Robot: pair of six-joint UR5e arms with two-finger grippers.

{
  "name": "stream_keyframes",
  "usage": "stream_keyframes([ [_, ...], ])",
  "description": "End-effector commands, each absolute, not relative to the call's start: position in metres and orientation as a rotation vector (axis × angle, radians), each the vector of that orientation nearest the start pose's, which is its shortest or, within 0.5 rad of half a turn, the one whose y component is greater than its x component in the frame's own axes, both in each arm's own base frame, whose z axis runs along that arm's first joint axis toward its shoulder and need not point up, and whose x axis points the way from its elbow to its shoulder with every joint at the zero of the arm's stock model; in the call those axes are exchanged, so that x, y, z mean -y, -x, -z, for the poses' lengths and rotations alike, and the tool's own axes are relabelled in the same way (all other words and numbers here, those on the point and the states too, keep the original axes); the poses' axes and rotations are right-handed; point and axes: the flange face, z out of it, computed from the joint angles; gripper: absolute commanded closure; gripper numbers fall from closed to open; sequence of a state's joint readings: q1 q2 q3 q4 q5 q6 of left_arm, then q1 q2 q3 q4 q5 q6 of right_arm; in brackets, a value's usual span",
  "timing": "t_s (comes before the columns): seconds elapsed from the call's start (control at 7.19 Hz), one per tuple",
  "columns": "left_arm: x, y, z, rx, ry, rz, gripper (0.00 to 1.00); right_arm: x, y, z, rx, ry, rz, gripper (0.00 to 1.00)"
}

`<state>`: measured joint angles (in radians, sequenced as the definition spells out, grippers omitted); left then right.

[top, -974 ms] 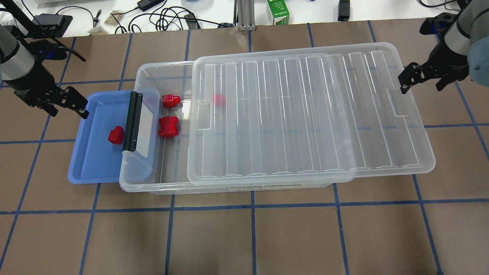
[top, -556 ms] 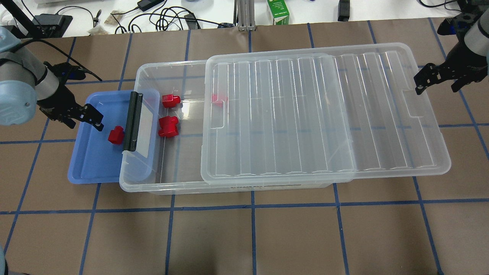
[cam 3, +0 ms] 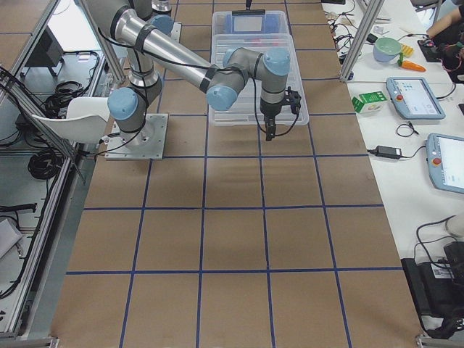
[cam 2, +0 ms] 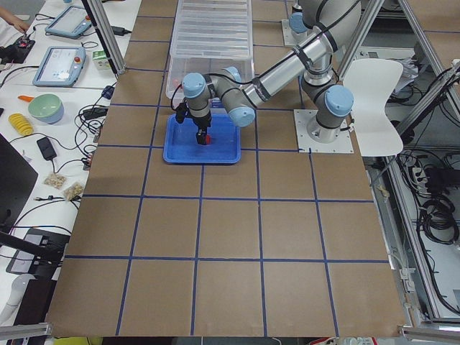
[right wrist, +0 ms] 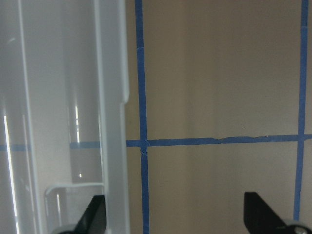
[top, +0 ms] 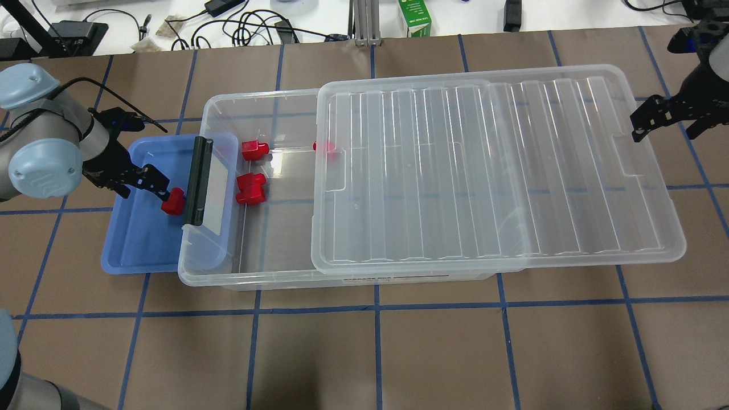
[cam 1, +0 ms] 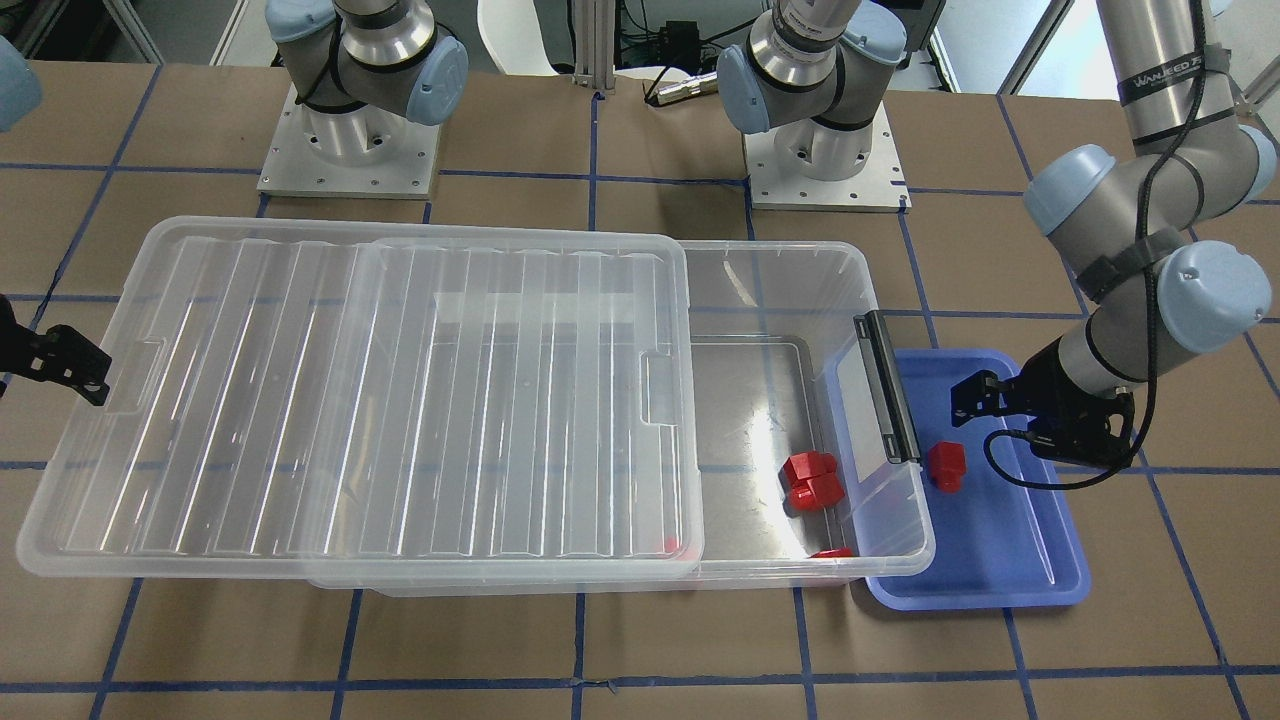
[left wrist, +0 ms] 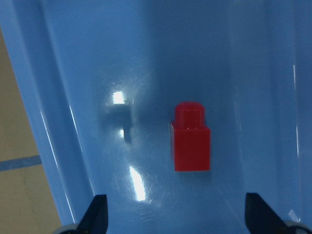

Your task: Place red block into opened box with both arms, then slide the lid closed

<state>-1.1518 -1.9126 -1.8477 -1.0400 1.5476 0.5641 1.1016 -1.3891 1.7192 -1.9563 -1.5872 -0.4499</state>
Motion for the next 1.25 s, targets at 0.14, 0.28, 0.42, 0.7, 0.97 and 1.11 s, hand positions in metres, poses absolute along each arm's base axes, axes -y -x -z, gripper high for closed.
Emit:
stream_keyframes([
  [0.14, 0.571, -0.097, -0.19, -3.229, -0.135, -0.115, 0.0, 0.55, 0.133, -0.365, -3.177, -0.042, 0.08, 0.0],
  [0.28, 0.572, -0.096, -0.184, -3.234, -0.132, -0.128, 0.0, 0.551, 0.131, -0.37, -3.173, -0.034, 0.096, 0.0],
  [0.42, 0.572, -0.095, -0.181, -3.236, -0.124, -0.137, 0.02, 0.556, 0.131, -0.389, -3.178, -0.034, 0.119, 0.0],
  [0.7, 0.572, -0.095, -0.18, -3.237, -0.144, -0.141, 0.67, 0.556, 0.131, -0.437, -3.155, -0.046, 0.033, 0.0],
  [0.97, 0.574, -0.096, -0.185, -3.235, -0.141, -0.138, 1.0, 0.532, 0.115, -0.513, -3.152, -0.039, 0.0, 0.0],
  [1.11, 0.58, -0.096, -0.198, -3.22, -0.15, -0.103, 1.0, 0.518, 0.105, -0.535, -3.153, -0.031, -0.017, 0.0],
])
